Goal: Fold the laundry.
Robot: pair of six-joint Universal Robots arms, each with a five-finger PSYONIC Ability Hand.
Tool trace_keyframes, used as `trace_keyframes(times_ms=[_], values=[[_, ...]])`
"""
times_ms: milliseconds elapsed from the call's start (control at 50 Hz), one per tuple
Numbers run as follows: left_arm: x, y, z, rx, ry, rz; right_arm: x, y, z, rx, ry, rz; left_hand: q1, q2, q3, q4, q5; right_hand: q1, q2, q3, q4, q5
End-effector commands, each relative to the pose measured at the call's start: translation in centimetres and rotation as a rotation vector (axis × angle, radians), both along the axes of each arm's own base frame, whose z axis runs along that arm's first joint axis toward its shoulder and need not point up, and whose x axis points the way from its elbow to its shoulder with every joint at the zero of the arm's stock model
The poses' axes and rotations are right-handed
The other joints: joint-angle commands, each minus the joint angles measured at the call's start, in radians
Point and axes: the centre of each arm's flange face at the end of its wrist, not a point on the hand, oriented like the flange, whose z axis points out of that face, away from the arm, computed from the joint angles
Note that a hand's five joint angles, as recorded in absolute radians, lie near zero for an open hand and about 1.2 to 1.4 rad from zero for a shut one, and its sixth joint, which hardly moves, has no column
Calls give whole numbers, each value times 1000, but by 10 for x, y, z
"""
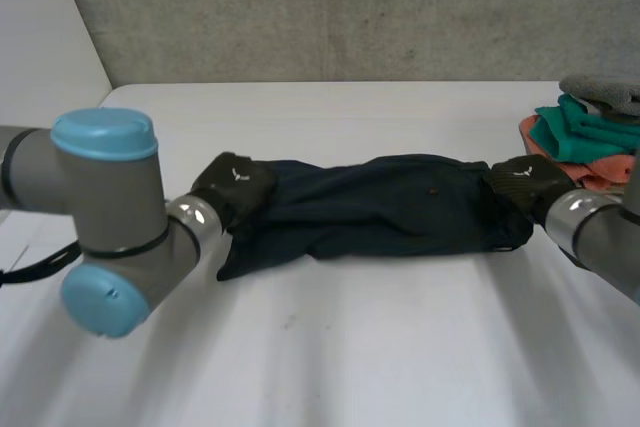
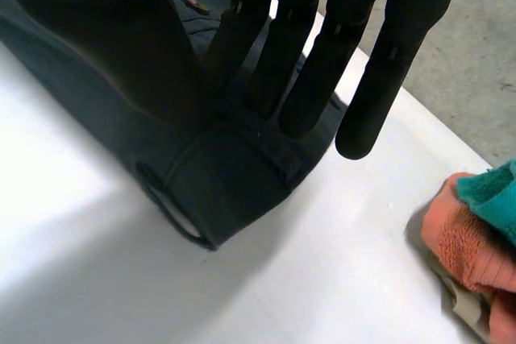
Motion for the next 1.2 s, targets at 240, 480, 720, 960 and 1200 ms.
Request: trace_keyframes(times_ms=[240, 480, 720, 960, 1200], values=[[22, 17, -8, -26, -104, 51, -28, 23, -2, 79, 68, 17, -966, -1002, -992, -1003, -980, -291, -366, -379, -385, -348], [27, 12, 11, -53, -35, 93, -16, 35, 1, -51, -53, -11, -966, -1002, -992, -1003, -980, -706, -780, -793, -799, -763], [24, 13, 11, -14, 30, 113, -3, 12, -41, -80, -20, 25, -966, -1002, -992, -1003, -980, -703, -777, -790, -797, -760], [24, 16, 16, -14, 54, 124, -39, -10, -27, -152, 91, -174, -966, -1002, -992, -1003, -980, 298, 224, 211, 205, 242], [30, 21, 21, 9, 87, 151, -42, -17, -5, -357, 410, 23, -966, -1002, -992, -1003, -980, 298, 224, 211, 205, 242]])
